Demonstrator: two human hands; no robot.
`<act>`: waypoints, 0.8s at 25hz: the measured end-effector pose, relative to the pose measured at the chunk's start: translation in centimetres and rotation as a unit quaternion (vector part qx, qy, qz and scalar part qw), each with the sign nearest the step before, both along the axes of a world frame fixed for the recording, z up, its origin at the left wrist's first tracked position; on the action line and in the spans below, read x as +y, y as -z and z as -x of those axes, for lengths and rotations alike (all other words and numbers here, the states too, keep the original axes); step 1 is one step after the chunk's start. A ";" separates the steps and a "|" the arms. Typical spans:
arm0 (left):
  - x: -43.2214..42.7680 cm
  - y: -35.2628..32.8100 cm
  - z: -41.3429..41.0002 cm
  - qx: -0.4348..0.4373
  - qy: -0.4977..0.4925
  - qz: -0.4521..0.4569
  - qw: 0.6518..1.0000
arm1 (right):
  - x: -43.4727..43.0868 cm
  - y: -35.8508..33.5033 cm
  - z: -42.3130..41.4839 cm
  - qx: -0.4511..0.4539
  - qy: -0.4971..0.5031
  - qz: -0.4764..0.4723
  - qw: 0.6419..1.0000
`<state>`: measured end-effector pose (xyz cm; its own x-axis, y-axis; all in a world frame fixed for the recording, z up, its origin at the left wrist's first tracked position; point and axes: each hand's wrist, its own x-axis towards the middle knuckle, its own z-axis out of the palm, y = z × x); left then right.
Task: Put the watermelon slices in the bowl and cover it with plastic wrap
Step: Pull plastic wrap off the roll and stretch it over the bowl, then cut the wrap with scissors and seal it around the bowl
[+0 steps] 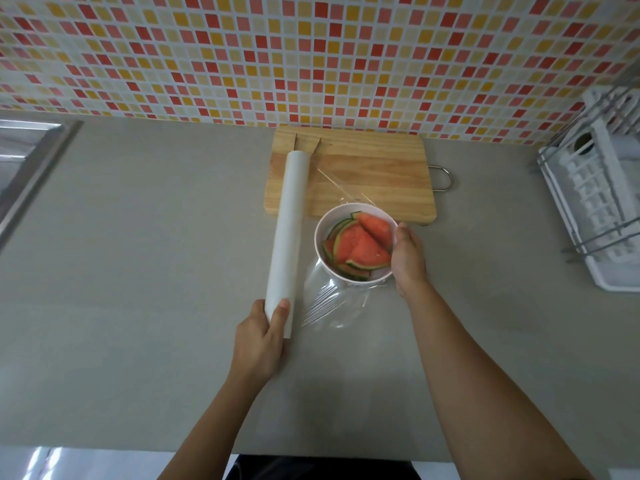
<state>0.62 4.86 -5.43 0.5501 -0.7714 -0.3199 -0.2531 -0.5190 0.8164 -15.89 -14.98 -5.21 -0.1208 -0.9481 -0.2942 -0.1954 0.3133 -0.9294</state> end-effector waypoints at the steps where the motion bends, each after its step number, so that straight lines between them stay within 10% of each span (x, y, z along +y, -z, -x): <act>1: 0.0 0.2 -0.1 -0.009 0.004 0.000 1.000 | 0.0 0.0 0.0 0.002 0.000 -0.002 1.000; 20: 0.1 1.2 -0.5 -0.058 0.006 0.069 0.996 | 1.2 -2.8 2.5 0.049 -0.033 -0.026 0.998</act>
<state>1.11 4.95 -6.60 0.5680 -0.8101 -0.1454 -0.3546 -0.4003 0.8450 -18.34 -13.81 -2.46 -0.0885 -0.9387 -0.3332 -0.3065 0.3440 -0.8875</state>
